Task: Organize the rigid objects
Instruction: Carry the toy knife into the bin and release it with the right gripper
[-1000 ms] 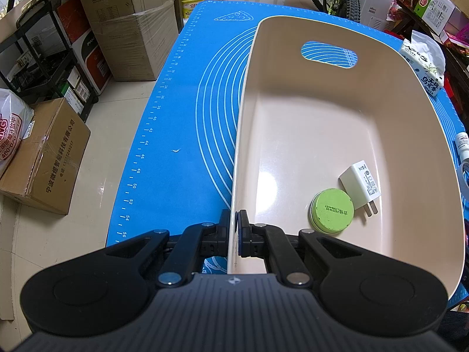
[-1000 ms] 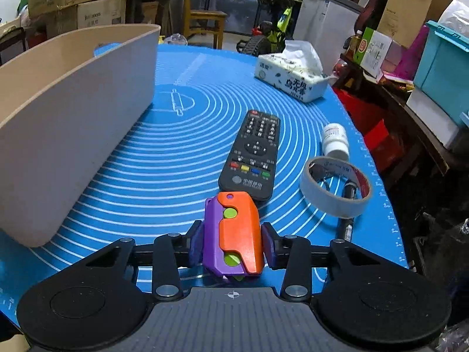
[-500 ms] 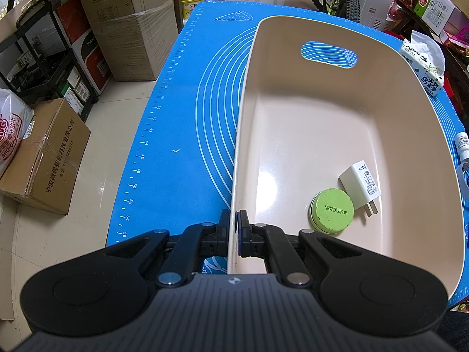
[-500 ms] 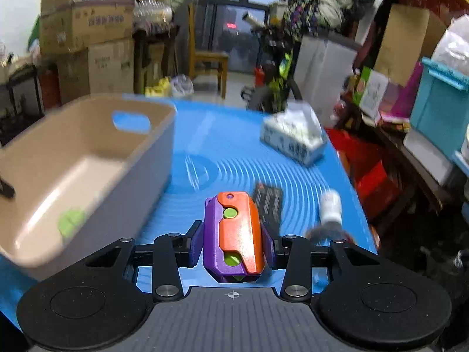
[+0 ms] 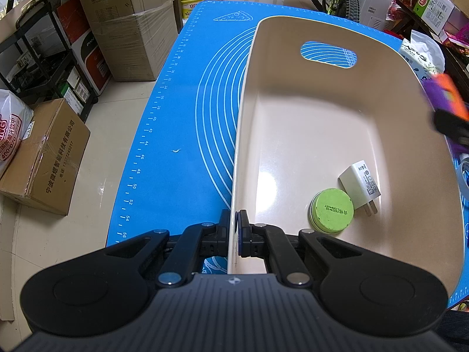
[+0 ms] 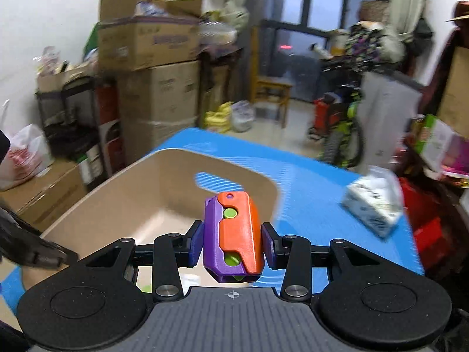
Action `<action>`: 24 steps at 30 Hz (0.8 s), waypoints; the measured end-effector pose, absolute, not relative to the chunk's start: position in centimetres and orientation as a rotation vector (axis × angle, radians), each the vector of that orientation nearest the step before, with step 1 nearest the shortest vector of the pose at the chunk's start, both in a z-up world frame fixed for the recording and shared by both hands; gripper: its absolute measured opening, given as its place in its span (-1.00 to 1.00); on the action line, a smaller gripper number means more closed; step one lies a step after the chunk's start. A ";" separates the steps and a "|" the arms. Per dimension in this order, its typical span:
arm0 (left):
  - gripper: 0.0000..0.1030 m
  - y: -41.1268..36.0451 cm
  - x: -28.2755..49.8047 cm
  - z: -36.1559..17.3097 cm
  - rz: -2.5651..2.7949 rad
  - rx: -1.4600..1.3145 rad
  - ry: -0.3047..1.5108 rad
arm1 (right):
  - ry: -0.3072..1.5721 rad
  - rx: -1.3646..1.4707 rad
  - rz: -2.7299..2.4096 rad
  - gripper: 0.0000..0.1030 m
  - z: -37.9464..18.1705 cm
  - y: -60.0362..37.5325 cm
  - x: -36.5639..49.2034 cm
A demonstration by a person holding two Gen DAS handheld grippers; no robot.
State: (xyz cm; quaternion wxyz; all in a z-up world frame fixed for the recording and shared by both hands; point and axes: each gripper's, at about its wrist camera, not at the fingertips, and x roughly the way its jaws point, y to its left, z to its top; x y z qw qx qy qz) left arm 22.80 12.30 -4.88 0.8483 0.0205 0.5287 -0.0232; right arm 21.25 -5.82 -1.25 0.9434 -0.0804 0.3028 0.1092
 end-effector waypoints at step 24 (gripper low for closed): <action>-0.89 12.3 22.9 -4.9 -0.057 0.047 1.113 | 1.054 -0.206 0.287 -0.06 -8.0 2.4 27.9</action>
